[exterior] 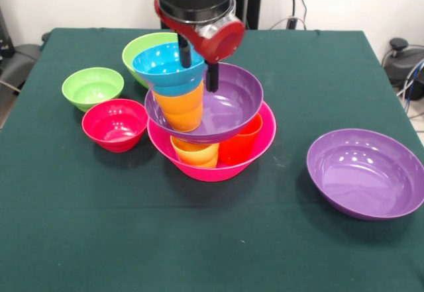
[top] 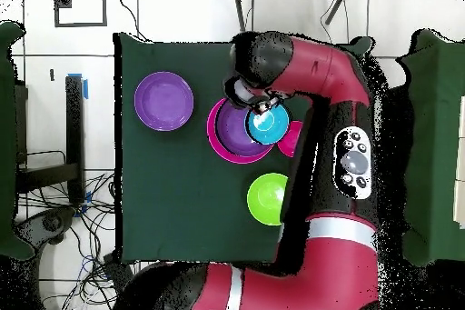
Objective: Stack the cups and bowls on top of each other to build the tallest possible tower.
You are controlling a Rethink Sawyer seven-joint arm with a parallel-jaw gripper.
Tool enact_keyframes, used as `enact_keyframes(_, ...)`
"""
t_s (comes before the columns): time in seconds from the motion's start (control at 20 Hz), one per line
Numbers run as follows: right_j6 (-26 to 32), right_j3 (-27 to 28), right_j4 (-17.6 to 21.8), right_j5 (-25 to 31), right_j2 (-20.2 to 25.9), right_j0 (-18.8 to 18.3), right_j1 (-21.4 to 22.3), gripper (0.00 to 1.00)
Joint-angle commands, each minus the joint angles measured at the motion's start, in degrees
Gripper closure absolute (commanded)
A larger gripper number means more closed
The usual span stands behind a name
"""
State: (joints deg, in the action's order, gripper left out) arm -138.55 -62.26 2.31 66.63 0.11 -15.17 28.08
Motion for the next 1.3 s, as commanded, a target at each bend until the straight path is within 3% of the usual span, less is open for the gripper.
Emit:
enact_keyframes(0.05,6.8,-3.3,5.3,1.8,1.9,2.9,1.8,0.00)
enact_keyframes(0.3,7.6,0.0,7.2,2.8,1.3,3.1,1.6,0.00)
enact_keyframes(0.55,8.6,1.9,8.7,0.3,1.5,2.6,1.1,0.00)
enact_keyframes(1.15,8.8,5.6,10.4,3.9,2.1,2.5,0.7,0.00)
enact_keyframes(1.3,9.3,8.2,10.4,7.1,2.3,2.3,0.5,0.00)
